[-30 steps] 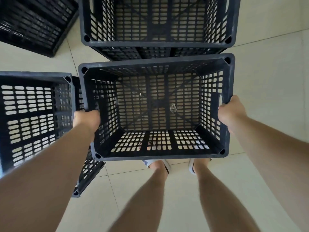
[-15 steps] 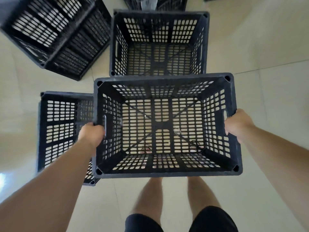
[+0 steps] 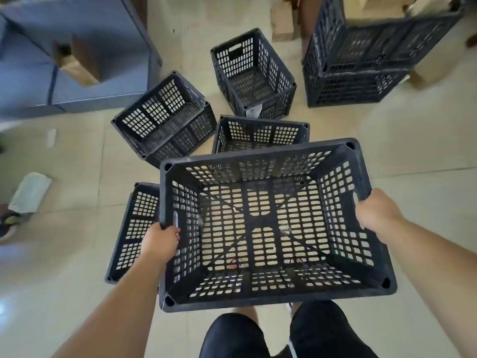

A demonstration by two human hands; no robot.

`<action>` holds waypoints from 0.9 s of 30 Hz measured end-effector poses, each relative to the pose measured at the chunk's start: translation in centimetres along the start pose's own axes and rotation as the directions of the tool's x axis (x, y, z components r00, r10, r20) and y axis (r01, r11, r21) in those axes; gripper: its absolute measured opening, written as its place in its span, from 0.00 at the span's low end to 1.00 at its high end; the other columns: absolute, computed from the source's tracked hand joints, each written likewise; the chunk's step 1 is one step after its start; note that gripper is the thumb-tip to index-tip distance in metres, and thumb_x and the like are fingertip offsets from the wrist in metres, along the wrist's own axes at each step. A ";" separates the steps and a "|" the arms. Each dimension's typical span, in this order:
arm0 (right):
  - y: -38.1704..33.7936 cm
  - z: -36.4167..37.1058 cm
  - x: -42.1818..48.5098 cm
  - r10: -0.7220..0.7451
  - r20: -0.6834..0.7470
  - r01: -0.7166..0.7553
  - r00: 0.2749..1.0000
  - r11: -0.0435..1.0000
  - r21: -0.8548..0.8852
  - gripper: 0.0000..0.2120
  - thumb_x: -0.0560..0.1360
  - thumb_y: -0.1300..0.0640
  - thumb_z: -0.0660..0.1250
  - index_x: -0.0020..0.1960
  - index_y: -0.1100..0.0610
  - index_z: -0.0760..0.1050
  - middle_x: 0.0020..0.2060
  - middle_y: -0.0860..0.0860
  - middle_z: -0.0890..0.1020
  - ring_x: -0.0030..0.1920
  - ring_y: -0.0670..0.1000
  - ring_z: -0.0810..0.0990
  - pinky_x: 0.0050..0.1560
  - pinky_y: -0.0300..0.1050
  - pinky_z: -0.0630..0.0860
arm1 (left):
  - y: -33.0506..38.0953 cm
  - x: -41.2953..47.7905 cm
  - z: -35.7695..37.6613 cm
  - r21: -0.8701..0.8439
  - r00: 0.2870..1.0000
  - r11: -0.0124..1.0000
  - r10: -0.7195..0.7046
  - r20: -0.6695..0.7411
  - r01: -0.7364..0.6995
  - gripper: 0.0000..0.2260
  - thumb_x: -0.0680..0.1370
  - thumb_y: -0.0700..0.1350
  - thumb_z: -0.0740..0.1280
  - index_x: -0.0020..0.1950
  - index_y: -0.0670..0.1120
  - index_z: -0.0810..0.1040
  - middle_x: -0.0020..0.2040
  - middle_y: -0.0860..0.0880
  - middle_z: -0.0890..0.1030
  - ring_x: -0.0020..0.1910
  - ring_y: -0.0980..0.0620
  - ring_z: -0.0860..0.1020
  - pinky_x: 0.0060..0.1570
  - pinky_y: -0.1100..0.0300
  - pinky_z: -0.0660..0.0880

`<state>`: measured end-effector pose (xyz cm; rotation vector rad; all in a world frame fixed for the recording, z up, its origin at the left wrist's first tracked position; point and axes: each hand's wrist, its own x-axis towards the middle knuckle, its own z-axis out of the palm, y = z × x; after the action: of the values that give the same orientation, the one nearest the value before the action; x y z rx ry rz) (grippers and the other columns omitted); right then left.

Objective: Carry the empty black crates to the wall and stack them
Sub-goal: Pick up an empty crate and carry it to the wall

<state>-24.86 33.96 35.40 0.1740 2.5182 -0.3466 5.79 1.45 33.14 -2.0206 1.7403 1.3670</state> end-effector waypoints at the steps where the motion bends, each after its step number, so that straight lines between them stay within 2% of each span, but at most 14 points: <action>1: -0.3 -1.0 -0.8 -0.023 -0.005 0.023 1.000 1.000 0.007 0.10 0.79 0.60 0.60 0.58 0.64 0.69 0.47 0.60 0.78 0.45 0.62 0.77 0.44 0.50 0.73 | 0.2 -1.3 -0.8 -0.023 1.000 1.000 -0.006 -0.022 0.006 0.07 0.81 0.41 0.62 0.52 0.42 0.79 0.43 0.45 0.82 0.37 0.47 0.78 0.36 0.57 0.72; 4: -1.4 -3.3 -2.2 -0.094 -0.014 0.094 0.995 0.996 -0.007 0.10 0.78 0.61 0.60 0.57 0.63 0.72 0.45 0.61 0.80 0.43 0.62 0.78 0.41 0.49 0.73 | -0.1 -4.7 -2.5 -0.105 0.996 0.994 -0.016 -0.083 0.008 0.06 0.80 0.40 0.63 0.51 0.43 0.79 0.42 0.45 0.82 0.38 0.46 0.78 0.39 0.54 0.75; 10: -3.5 -7.1 -4.6 -0.246 0.006 0.245 0.969 0.963 -0.116 0.13 0.78 0.62 0.62 0.61 0.65 0.72 0.51 0.63 0.80 0.45 0.64 0.78 0.41 0.51 0.77 | -3.1 -12.4 -3.7 -0.214 0.968 0.976 -0.091 -0.233 0.041 0.07 0.79 0.41 0.64 0.54 0.43 0.79 0.41 0.43 0.82 0.36 0.45 0.78 0.35 0.55 0.73; 12: -4.3 -8.1 -5.6 -0.323 0.033 0.323 0.946 0.930 -0.173 0.13 0.78 0.62 0.63 0.61 0.65 0.72 0.52 0.64 0.80 0.47 0.65 0.80 0.44 0.54 0.79 | -4.5 -15.5 -3.8 -0.253 0.948 0.966 -0.133 -0.290 0.058 0.07 0.80 0.40 0.63 0.55 0.42 0.78 0.42 0.43 0.81 0.36 0.45 0.78 0.33 0.56 0.73; 15: -5.5 -9.2 -7.3 -0.418 0.090 0.428 0.904 0.877 -0.218 0.14 0.77 0.63 0.62 0.62 0.64 0.71 0.53 0.64 0.79 0.50 0.66 0.80 0.43 0.52 0.77 | -6.9 -20.0 -3.8 -0.330 0.916 0.940 -0.209 -0.343 0.091 0.07 0.81 0.37 0.63 0.55 0.37 0.78 0.43 0.43 0.81 0.39 0.43 0.78 0.37 0.55 0.74; 17: -6.4 -9.4 -8.8 -0.465 0.118 0.480 0.877 0.841 -0.249 0.15 0.77 0.64 0.63 0.63 0.65 0.69 0.55 0.64 0.79 0.51 0.67 0.80 0.41 0.52 0.77 | -8.6 -23.0 -3.6 -0.382 0.890 0.915 -0.274 -0.364 0.126 0.06 0.81 0.35 0.63 0.56 0.36 0.76 0.46 0.41 0.80 0.39 0.46 0.77 0.36 0.56 0.72; 20: -7.6 -9.0 -11.2 -0.553 0.184 0.582 0.813 0.760 -0.288 0.17 0.77 0.64 0.62 0.65 0.66 0.69 0.58 0.65 0.77 0.56 0.68 0.78 0.49 0.56 0.78 | -11.8 -27.3 -3.2 -0.483 0.852 0.863 -0.361 -0.380 0.150 0.09 0.81 0.33 0.63 0.59 0.31 0.75 0.41 0.42 0.79 0.36 0.49 0.76 0.33 0.57 0.70; 24: -8.1 -7.1 -15.0 -0.654 0.266 0.704 0.708 0.628 -0.331 0.15 0.76 0.64 0.61 0.62 0.68 0.72 0.55 0.64 0.77 0.57 0.66 0.77 0.51 0.56 0.74 | -16.5 -32.1 -3.3 -0.606 0.799 0.771 -0.484 -0.357 0.195 0.11 0.81 0.32 0.62 0.61 0.28 0.74 0.36 0.44 0.75 0.32 0.49 0.73 0.31 0.57 0.69; 27: -7.6 -5.2 -19.2 -0.702 0.246 0.728 0.668 0.550 -0.409 0.18 0.78 0.62 0.62 0.66 0.64 0.69 0.61 0.63 0.77 0.58 0.65 0.78 0.54 0.56 0.78 | -20.2 -35.7 -3.5 -0.647 0.745 0.731 -0.553 -0.373 0.218 0.09 0.81 0.31 0.61 0.60 0.28 0.73 0.35 0.43 0.73 0.32 0.49 0.71 0.27 0.58 0.69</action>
<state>-13.41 27.20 52.05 -1.0966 2.4073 -0.0103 27.72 31.20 51.30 -3.1538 0.9153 1.3317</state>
